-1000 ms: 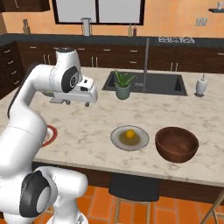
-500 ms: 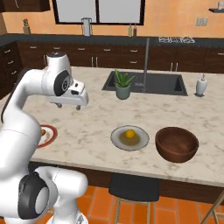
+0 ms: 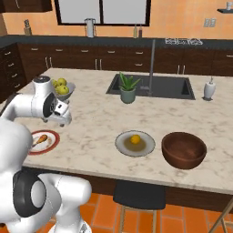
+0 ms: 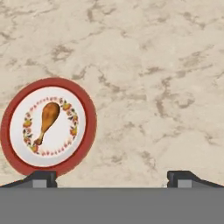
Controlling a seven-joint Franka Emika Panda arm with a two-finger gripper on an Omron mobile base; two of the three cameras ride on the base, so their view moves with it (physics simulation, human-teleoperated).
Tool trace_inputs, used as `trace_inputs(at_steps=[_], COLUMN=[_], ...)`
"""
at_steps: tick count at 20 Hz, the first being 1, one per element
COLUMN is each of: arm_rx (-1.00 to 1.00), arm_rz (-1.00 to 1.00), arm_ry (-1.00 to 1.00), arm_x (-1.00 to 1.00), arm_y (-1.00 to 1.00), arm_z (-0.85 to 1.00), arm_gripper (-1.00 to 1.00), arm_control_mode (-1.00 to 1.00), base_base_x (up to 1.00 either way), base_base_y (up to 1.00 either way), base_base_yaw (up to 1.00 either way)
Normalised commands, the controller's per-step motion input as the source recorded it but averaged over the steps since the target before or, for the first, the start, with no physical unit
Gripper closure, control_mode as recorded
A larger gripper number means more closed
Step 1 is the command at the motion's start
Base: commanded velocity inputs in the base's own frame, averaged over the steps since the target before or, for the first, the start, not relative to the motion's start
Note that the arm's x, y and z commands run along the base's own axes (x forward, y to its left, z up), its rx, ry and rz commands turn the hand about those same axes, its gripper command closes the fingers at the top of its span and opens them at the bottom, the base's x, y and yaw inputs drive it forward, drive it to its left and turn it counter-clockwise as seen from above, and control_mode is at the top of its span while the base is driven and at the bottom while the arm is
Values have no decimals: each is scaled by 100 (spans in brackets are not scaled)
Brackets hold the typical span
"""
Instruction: Pick the chicken drumstick and lemon from their plates and place them in the bowl. Then put the bowl in the fridge.
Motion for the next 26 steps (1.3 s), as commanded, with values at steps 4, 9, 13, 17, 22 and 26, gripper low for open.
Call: trace_inputs(at_steps=[4,9,13,17,22,26], arm_rx=[3,1,1,5,5,0], arm_rz=[-29,-29,-21,-16,-8,-1], arm_ry=[0,0,0,0,2,15], arm_x=[20,3,0,18,40,59], arm_y=[100,91,30,1,0,20], arm_z=[-55,-48,-36,-24,-32,-23], arm_gripper=[-100,-100,-100,-100,-100,-100], arm_control_mode=[-100,-100,-100,-100,-100,-100], base_base_x=[0,0,0,0,0,0], base_base_y=[0,0,0,0,0,0], base_base_yaw=[0,0,0,0,0,0])
